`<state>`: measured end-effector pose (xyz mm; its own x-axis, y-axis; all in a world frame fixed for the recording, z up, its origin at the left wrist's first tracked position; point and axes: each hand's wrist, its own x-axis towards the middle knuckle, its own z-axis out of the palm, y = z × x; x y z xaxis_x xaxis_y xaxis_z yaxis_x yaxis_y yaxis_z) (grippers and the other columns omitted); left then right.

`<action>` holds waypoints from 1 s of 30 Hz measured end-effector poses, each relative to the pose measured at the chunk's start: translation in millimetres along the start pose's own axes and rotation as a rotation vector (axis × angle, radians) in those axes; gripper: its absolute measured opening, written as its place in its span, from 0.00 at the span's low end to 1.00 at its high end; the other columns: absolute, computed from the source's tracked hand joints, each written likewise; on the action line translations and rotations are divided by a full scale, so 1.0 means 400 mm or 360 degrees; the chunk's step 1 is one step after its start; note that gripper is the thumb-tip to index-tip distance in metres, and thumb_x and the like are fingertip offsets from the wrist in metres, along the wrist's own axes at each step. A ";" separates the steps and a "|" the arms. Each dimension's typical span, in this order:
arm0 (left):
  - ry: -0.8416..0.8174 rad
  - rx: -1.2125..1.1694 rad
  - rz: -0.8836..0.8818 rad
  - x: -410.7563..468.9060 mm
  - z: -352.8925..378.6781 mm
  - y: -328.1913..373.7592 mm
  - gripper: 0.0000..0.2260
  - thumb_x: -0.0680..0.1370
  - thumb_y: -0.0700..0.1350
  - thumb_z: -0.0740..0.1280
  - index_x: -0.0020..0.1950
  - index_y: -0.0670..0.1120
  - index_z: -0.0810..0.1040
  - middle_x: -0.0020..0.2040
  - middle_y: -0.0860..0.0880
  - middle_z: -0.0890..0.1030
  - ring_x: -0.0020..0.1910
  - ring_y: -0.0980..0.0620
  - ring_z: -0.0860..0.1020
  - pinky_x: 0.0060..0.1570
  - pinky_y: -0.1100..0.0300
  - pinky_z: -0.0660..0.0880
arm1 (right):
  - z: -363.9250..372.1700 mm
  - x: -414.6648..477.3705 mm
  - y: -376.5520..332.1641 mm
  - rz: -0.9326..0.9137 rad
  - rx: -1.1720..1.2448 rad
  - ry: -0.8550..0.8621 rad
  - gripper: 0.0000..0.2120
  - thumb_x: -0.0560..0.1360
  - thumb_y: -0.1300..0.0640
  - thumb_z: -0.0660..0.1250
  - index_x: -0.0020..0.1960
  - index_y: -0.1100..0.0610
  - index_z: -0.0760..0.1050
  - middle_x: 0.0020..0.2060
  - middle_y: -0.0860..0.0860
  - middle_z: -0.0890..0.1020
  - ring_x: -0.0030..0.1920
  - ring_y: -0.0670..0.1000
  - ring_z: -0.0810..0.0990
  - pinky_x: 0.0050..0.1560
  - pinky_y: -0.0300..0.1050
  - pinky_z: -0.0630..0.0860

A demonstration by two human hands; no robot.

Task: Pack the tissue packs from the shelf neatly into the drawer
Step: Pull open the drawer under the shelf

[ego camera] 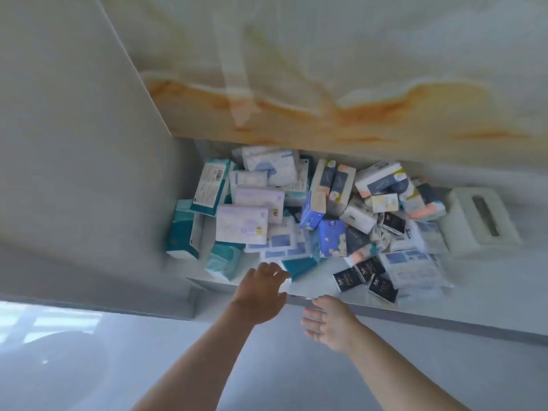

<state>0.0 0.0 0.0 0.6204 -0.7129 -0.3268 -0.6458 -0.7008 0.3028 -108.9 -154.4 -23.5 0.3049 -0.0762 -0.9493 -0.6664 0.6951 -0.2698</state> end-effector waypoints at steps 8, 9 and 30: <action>0.0299 0.0104 0.0226 0.036 0.252 -0.071 0.22 0.75 0.49 0.65 0.69 0.52 0.73 0.67 0.51 0.73 0.66 0.48 0.70 0.65 0.53 0.68 | 0.002 0.225 0.088 -0.0199 0.0824 -0.0267 0.08 0.79 0.60 0.58 0.48 0.63 0.75 0.49 0.60 0.79 0.56 0.60 0.78 0.53 0.57 0.76; 0.0324 0.0103 0.0239 0.037 0.268 -0.077 0.22 0.74 0.49 0.66 0.69 0.52 0.73 0.67 0.51 0.72 0.66 0.48 0.70 0.65 0.53 0.69 | 0.005 0.239 0.093 -0.0255 0.0861 -0.0296 0.08 0.78 0.61 0.58 0.47 0.63 0.75 0.46 0.59 0.80 0.54 0.60 0.79 0.52 0.55 0.76; -0.0039 0.0343 0.0054 -0.132 0.352 -0.036 0.34 0.78 0.51 0.63 0.80 0.50 0.51 0.80 0.50 0.55 0.78 0.48 0.54 0.77 0.50 0.50 | -0.072 0.118 0.264 -0.1285 -0.1694 0.0542 0.12 0.78 0.57 0.60 0.55 0.53 0.81 0.48 0.49 0.82 0.45 0.52 0.81 0.43 0.41 0.76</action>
<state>-86.3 51.0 -112.9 0.5873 -0.7334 -0.3423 -0.7480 -0.6534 0.1165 -184.4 -105.4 -101.4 0.7751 -0.4698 -0.4225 -0.6271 -0.4906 -0.6051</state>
